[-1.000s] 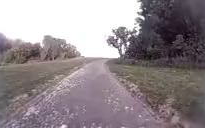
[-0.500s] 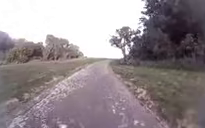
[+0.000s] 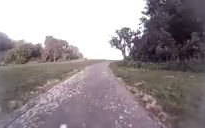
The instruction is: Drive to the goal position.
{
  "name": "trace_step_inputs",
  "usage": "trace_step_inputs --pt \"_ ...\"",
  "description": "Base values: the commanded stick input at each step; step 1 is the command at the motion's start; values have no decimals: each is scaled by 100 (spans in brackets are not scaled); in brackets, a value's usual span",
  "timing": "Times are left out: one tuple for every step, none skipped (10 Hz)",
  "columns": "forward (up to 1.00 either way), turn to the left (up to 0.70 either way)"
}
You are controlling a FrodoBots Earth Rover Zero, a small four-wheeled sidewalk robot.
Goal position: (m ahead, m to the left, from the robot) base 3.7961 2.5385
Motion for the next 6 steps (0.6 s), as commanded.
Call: trace_step_inputs --pt "70 0" --pt "70 0" --pt "70 0" --pt "70 0" --pt "70 0" --pt "70 0"
